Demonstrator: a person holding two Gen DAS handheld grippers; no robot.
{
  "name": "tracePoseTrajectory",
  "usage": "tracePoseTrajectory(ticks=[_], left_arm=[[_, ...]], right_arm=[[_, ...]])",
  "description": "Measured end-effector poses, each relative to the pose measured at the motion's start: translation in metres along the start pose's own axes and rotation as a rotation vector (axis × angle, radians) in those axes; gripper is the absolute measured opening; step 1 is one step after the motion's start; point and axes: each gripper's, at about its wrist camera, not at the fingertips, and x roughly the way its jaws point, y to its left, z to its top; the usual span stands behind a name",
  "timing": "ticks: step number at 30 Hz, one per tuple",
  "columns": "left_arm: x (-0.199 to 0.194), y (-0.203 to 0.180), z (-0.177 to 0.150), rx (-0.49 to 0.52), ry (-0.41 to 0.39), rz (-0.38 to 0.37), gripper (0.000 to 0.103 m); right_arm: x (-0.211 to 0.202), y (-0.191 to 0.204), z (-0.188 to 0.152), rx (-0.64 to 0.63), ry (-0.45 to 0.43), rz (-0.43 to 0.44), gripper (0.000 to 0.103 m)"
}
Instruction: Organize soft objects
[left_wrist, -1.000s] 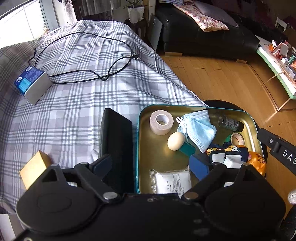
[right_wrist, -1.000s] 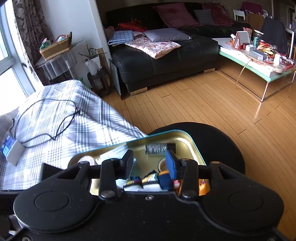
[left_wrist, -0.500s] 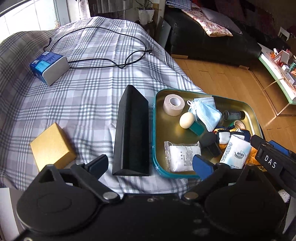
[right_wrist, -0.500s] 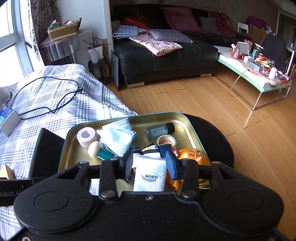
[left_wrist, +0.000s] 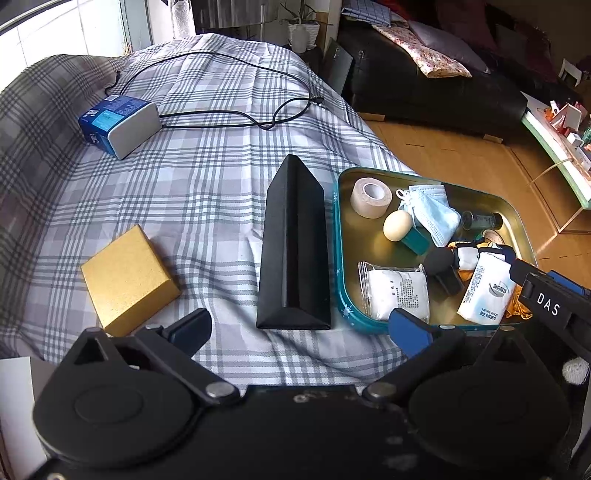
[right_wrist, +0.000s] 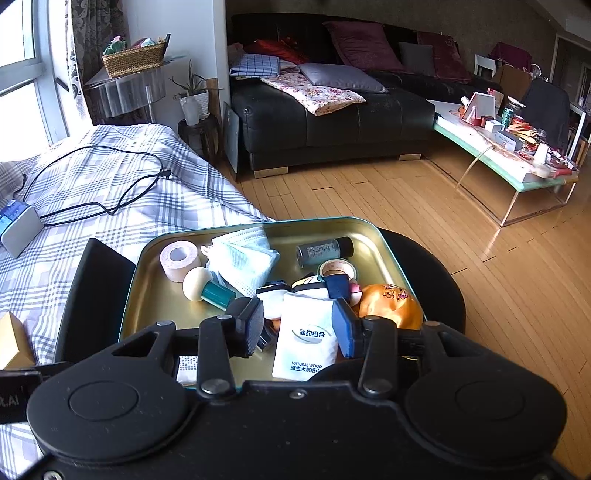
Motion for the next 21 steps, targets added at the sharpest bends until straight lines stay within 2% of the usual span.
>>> tracePoseTrajectory(ticks=[3,21], left_arm=[[-0.003,0.002,-0.002,0.0,-0.008,-0.004,0.102],[-0.014,0.012,-0.005,-0.003,-0.054,0.023,0.102]], right_arm=[[0.001,0.001,0.0,0.01,0.003,-0.009,0.048],[0.004,0.006,0.001,0.006,0.02,-0.052,0.048]])
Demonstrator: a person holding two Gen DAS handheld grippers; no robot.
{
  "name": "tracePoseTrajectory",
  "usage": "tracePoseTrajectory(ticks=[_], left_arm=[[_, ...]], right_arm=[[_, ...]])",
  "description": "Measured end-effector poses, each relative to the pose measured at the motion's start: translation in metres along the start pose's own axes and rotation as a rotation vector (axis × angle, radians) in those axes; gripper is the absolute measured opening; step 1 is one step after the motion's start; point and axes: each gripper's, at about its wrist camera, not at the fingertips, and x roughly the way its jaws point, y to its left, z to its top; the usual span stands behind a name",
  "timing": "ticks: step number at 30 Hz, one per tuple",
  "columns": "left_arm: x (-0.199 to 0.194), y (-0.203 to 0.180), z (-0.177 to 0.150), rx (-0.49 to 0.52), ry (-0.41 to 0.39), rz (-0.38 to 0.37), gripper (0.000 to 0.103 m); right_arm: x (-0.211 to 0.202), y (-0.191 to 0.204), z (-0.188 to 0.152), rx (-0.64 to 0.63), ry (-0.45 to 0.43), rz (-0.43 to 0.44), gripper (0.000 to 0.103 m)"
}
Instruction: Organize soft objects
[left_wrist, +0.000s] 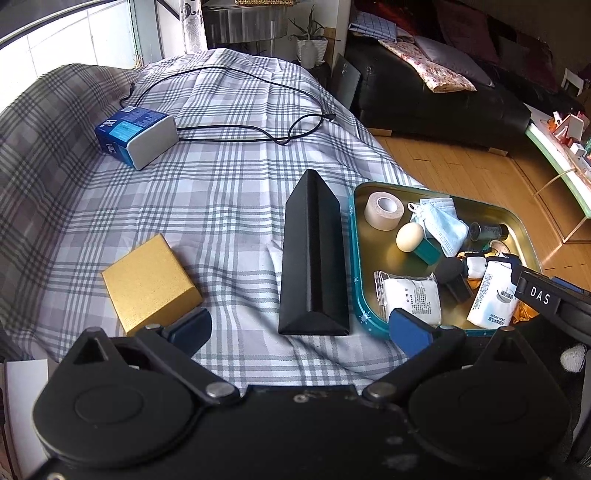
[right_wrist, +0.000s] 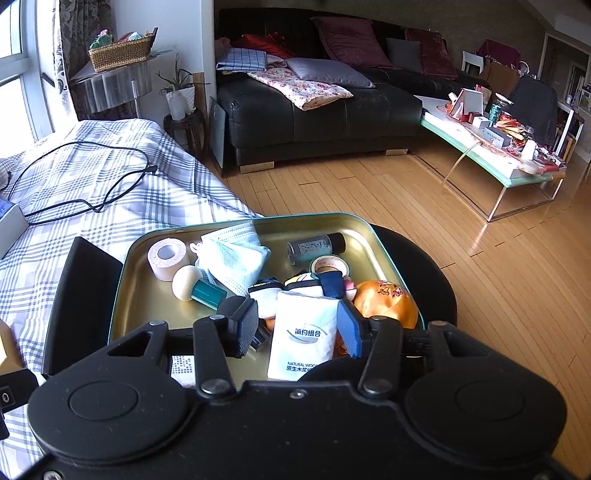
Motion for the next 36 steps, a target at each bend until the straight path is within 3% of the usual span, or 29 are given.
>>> tracePoseTrajectory(ticks=[36], left_arm=[[0.0047,0.0006,-0.0043,0.026,0.015,0.009,0.102]], right_arm=[[0.0013,-0.0018,0.0009,0.024,0.009,0.002,0.048]])
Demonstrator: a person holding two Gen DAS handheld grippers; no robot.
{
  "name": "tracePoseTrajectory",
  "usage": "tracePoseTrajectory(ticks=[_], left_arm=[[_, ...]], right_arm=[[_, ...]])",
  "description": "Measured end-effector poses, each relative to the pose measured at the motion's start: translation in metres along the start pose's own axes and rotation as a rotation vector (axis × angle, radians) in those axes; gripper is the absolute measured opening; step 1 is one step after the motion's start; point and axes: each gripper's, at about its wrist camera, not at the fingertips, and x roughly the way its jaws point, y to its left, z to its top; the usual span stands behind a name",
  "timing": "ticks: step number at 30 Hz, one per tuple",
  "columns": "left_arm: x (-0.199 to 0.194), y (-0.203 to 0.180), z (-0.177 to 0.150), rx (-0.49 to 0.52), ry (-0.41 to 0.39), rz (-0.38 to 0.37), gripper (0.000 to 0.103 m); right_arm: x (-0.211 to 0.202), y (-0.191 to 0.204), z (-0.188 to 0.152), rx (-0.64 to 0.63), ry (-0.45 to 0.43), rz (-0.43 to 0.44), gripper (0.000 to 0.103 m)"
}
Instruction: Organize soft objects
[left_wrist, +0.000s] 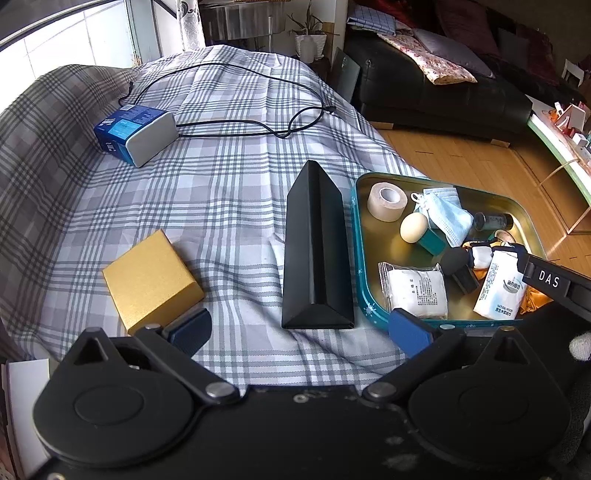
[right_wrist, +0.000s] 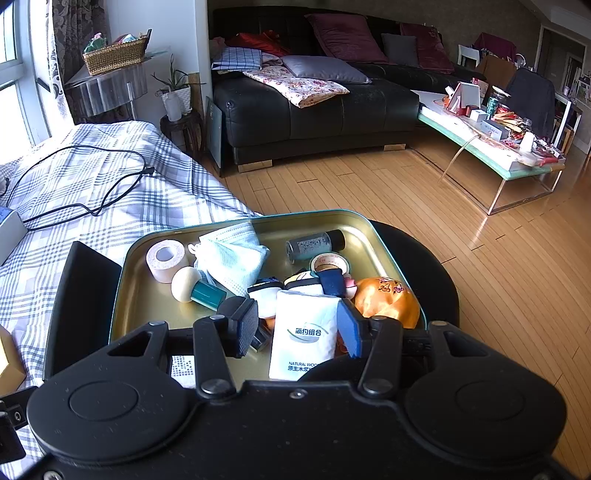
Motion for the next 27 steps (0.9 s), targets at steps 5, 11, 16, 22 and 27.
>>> tracePoseTrajectory(ticks=[5,11,16,22,27], left_arm=[[0.0005,0.0002,-0.0004,0.0,0.002,0.001,0.102],[0.001,0.0005,-0.001,0.003,0.004,0.001,0.102],[0.0015,0.0013,-0.0008,0.003,0.007,0.001,0.102],[0.0019,0.0028,-0.0004,0.0,0.009,0.004,0.102],[0.0032,0.0051,-0.0002,-0.004,0.014,0.006,0.102]], right_arm=[[-0.0001,-0.0001,0.0001,-0.001,0.0,0.0,0.048],[0.0001,0.0005,-0.0005,0.002,0.0,0.0,0.048],[-0.0001,0.0007,-0.0007,0.002,0.001,0.001,0.048],[0.0001,0.0005,-0.0004,0.003,0.002,0.002,0.048],[-0.0007,0.0016,0.0003,0.002,0.001,0.003,0.048]])
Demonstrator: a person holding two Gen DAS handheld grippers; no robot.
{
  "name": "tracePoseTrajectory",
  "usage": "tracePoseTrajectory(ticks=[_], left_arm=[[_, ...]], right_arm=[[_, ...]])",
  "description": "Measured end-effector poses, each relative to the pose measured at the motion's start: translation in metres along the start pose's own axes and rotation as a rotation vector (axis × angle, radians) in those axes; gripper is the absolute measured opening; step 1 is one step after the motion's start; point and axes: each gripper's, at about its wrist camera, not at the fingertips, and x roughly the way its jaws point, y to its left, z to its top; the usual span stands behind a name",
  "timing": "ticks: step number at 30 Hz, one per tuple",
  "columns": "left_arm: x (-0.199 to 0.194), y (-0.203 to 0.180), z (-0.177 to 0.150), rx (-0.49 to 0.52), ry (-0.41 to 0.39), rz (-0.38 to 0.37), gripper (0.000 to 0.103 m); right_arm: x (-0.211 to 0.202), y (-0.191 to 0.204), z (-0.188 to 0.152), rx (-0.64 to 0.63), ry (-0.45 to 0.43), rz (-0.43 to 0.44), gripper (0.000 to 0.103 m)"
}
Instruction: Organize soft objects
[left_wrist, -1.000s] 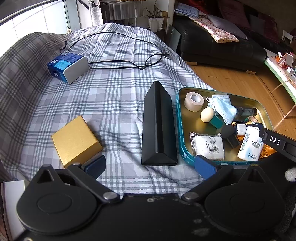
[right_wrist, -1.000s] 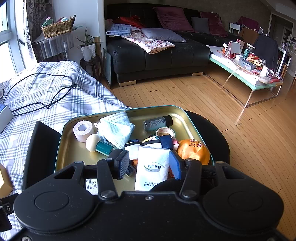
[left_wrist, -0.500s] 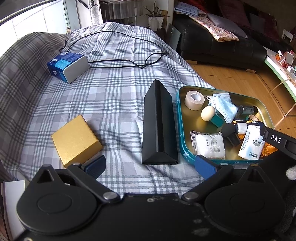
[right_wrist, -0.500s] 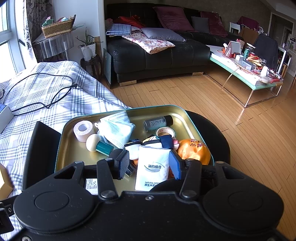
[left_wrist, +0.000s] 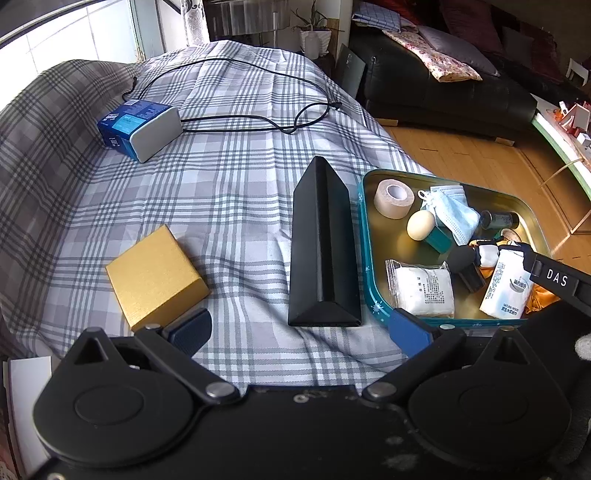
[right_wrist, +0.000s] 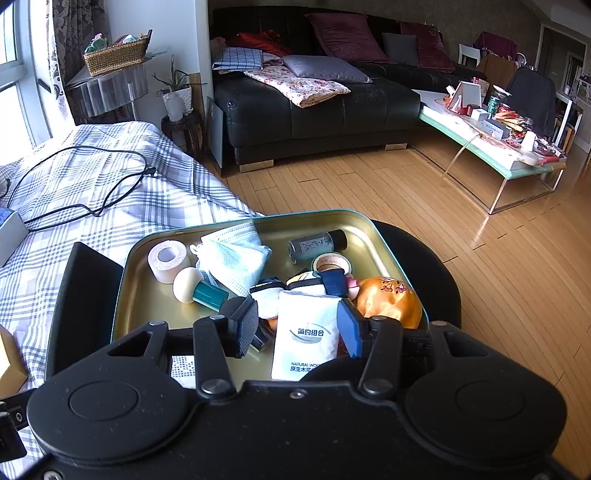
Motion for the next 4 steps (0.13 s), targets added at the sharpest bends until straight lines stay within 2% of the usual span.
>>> tracePoseTrajectory(ticks=[4], left_arm=[[0.0006,0.0012,-0.0002,-0.002,0.002,0.0,0.102]], right_arm=[[0.0,0.0001,-0.0001,0.002,0.0,0.001,0.048]])
